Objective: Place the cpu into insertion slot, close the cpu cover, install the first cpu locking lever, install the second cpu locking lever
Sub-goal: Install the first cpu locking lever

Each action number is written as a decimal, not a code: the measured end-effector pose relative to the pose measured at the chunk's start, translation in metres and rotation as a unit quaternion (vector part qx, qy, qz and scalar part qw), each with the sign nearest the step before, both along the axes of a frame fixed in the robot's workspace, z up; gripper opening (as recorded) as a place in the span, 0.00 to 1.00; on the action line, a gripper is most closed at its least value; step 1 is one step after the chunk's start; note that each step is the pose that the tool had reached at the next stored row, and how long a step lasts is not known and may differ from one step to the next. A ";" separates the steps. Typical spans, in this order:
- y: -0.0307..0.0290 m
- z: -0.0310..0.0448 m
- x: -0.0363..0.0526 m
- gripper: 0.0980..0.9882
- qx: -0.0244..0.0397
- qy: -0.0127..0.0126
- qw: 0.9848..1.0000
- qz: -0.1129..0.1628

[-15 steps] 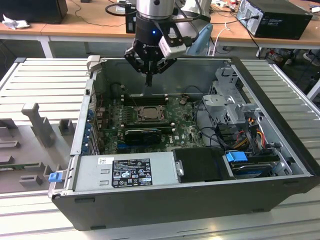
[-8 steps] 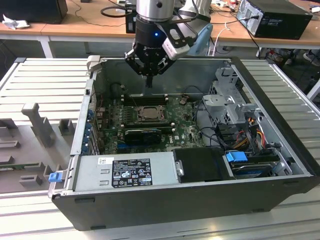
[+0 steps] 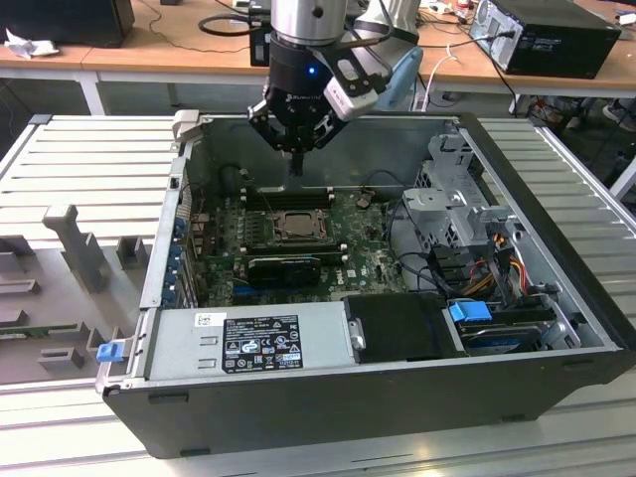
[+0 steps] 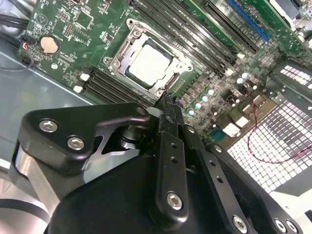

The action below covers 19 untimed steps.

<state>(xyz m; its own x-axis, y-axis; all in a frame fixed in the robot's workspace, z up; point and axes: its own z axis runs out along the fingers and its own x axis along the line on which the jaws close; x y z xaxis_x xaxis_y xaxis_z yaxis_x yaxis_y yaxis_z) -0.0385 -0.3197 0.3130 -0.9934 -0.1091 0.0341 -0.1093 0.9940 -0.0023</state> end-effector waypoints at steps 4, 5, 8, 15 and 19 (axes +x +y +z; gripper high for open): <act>0.0000 -0.0011 0.0000 0.01 0.000 0.000 1.000 0.002; 0.0000 -0.0014 0.0000 0.01 0.000 0.000 1.000 0.003; 0.0000 -0.0028 0.0000 0.01 0.000 0.000 1.000 0.005; 0.0000 -0.0130 -0.0050 0.01 0.001 0.000 1.000 0.010; 0.0000 -0.0178 -0.0130 0.01 0.001 -0.002 1.000 0.010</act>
<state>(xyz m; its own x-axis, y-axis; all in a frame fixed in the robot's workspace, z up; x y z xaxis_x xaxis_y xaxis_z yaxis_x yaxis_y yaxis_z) -0.0515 -0.3197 0.2952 -0.9912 -0.1289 0.0292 -0.1290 0.9916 -0.0004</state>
